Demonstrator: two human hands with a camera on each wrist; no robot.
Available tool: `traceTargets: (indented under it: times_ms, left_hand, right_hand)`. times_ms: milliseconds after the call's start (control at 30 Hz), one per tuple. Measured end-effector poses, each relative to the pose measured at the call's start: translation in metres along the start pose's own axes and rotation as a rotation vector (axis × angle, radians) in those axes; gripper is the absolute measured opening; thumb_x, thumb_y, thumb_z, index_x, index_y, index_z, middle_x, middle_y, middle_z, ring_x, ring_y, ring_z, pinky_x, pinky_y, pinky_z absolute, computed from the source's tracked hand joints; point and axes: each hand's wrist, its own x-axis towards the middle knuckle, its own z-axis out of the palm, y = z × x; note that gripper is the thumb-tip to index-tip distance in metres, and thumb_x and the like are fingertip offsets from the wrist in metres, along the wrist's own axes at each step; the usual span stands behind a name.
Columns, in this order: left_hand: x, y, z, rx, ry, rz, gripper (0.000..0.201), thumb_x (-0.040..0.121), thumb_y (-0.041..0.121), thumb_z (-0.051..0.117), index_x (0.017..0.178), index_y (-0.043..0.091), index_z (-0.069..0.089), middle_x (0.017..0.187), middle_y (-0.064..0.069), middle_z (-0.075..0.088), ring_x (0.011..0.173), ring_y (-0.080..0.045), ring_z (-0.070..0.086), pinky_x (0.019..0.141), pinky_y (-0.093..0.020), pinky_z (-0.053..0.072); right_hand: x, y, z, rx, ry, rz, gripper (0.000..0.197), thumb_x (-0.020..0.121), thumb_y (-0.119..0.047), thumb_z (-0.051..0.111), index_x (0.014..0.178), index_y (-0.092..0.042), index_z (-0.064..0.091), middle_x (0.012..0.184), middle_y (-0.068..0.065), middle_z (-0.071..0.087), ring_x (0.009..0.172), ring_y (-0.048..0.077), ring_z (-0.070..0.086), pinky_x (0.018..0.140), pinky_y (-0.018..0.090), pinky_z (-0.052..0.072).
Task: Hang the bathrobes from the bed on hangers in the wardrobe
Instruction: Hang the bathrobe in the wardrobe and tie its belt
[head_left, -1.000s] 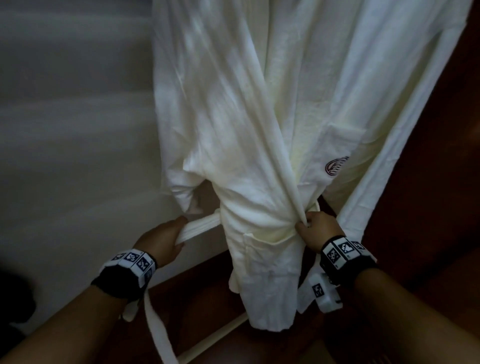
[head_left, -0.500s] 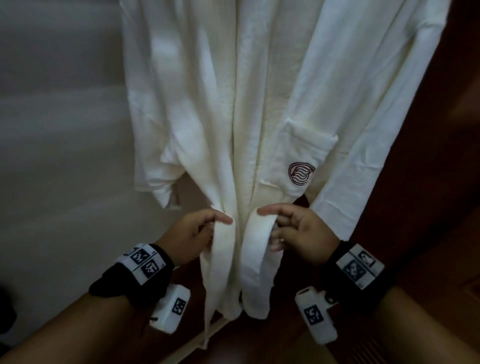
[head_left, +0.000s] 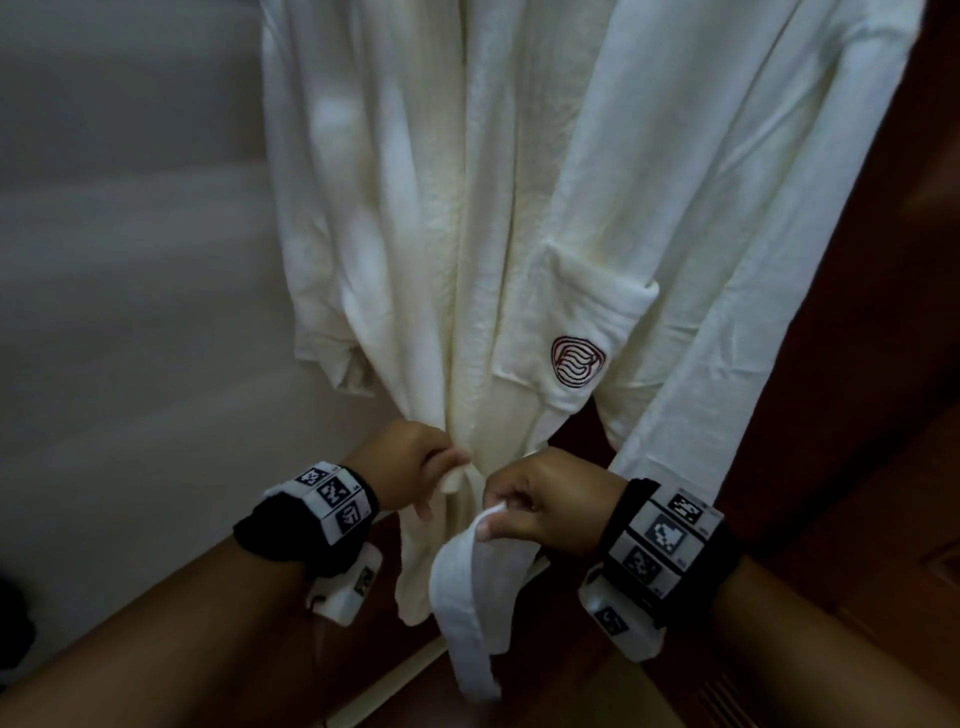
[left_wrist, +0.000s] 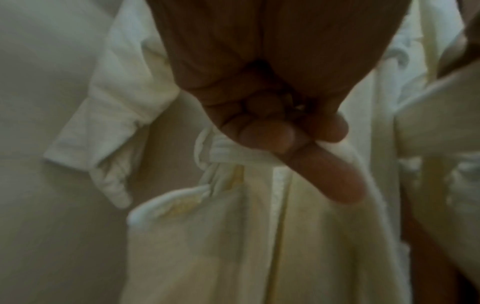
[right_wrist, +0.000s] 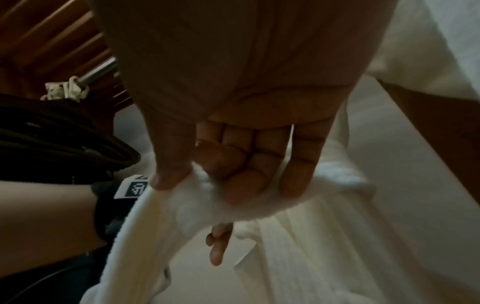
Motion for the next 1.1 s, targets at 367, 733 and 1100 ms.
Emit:
traceTargets:
  times_ms: [367, 733, 1100]
  left_hand:
    - [-0.031, 0.018, 0.019, -0.698, -0.140, -0.083, 0.029, 0.095, 0.031, 0.055, 0.091, 0.006, 0.070, 0.083, -0.011, 0.073, 0.073, -0.016, 0.067, 0.070, -0.025, 0.052]
    - [-0.003, -0.005, 0.023, -0.384, 0.296, 0.054, 0.025, 0.083, 0.049, 0.061, 0.090, 0.026, 0.068, 0.084, 0.007, 0.070, 0.077, -0.006, 0.063, 0.074, -0.026, 0.049]
    - [0.002, -0.073, 0.054, 0.288, 0.247, 0.018, 0.027, 0.091, 0.036, 0.048, 0.098, 0.013, 0.061, 0.090, -0.009, 0.067, 0.081, -0.031, 0.064, 0.070, -0.034, 0.049]
  right_hand:
    - [0.012, 0.026, 0.004, -0.211, 0.245, 0.259, 0.035, 0.082, -0.061, 0.059, 0.069, -0.030, 0.050, 0.063, -0.011, 0.049, 0.069, 0.007, 0.051, 0.063, 0.028, 0.039]
    - [0.007, 0.026, 0.022, 1.120, 0.384, 0.512, 0.055, 0.087, -0.028, 0.068, 0.134, -0.029, 0.039, 0.119, 0.003, 0.057, 0.098, 0.014, 0.063, 0.089, 0.034, 0.052]
    - [0.012, -0.044, -0.150, 1.230, 0.509, -0.207, 0.032, 0.075, 0.002, 0.068, 0.105, -0.009, 0.062, 0.090, 0.012, 0.069, 0.061, 0.019, 0.064, 0.068, 0.037, 0.055]
